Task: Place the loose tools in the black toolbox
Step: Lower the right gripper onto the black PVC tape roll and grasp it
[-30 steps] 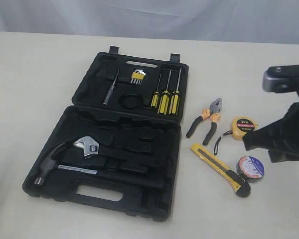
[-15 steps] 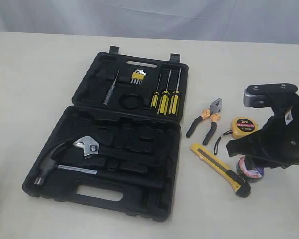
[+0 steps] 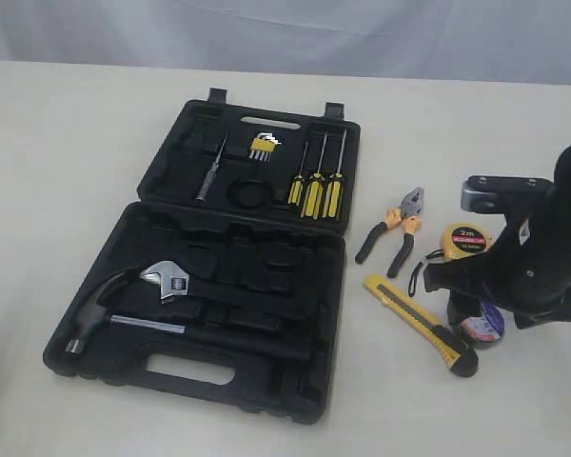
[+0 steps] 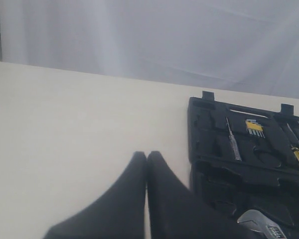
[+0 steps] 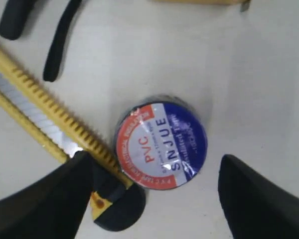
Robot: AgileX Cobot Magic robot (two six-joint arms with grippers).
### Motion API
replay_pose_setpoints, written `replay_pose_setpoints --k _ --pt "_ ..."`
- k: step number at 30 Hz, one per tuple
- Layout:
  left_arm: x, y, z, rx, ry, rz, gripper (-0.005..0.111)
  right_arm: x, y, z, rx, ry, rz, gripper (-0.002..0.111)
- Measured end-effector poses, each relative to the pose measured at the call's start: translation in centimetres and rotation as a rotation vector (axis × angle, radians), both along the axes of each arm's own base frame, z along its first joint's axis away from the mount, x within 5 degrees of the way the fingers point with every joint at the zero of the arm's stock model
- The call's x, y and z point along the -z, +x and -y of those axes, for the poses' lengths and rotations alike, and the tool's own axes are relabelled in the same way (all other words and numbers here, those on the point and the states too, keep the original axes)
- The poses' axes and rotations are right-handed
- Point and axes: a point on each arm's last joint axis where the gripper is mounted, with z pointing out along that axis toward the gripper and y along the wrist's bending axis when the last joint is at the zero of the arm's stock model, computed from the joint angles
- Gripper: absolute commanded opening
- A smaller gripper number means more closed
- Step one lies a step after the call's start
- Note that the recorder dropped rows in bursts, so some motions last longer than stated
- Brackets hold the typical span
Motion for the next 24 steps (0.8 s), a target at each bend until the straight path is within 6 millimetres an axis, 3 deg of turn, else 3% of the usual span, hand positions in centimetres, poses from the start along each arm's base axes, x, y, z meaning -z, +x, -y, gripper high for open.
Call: replay_pose_setpoints --k 17,20,24 --pt "0.0 0.0 0.0 0.0 0.0 0.0 0.0 2.6 1.1 0.2 0.011 0.0 -0.008 0.066" --pt "0.0 0.0 0.0 0.0 0.0 0.0 0.0 2.9 1.1 0.2 0.011 -0.002 -0.021 0.052" --pt "0.0 0.0 0.0 0.0 0.0 0.0 0.0 2.9 0.8 0.3 0.012 -0.008 -0.046 0.019"
